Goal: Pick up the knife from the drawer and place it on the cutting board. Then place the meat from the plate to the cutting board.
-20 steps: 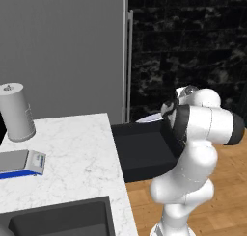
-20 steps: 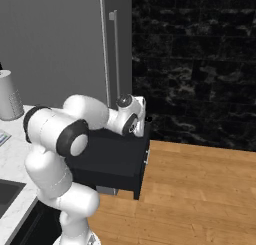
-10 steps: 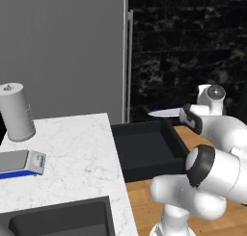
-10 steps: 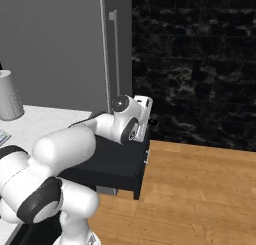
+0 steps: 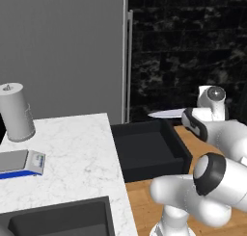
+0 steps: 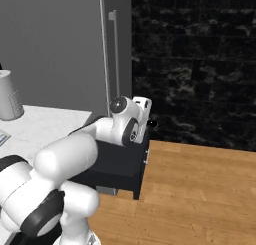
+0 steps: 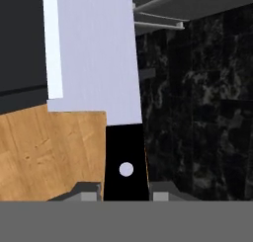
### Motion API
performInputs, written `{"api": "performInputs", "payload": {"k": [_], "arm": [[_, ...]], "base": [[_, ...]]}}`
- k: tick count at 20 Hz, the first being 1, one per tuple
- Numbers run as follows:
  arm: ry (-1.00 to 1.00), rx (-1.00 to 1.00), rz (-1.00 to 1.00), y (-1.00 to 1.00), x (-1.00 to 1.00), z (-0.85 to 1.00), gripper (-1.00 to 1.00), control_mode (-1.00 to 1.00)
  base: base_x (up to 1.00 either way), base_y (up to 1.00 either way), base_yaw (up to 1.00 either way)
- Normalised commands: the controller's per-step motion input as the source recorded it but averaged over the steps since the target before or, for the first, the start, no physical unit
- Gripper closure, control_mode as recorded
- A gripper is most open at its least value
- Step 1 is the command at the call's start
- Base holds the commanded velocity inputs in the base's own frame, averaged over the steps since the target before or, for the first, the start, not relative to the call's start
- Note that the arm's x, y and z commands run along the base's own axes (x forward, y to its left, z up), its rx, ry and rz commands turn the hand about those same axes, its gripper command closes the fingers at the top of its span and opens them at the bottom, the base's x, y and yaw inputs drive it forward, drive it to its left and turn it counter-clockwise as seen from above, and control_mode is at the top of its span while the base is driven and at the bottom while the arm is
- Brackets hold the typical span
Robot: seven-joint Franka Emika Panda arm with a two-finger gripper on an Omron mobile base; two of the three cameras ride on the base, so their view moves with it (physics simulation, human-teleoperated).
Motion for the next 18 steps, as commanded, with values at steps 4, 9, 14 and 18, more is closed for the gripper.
{"api": "performInputs", "payload": {"k": [4,9,14,18], "arm": [[0.01,-0.01,0.0,0.0,-0.23,-0.04,1.0,-1.0],[0.0,0.0,0.0,0.0,0.0,0.0,1.0,1.0],[0.0,0.0,0.0,0.0,0.0,0.0,1.0,1.0],[0.0,0.0,0.0,0.0,0.0,0.0,1.0,1.0]], "base": [[0.0,0.0,0.0],[-0.72,-0.08,-0.1],[-0.14,-0.19,-0.9],[0.0,0.0,-1.0]]}}
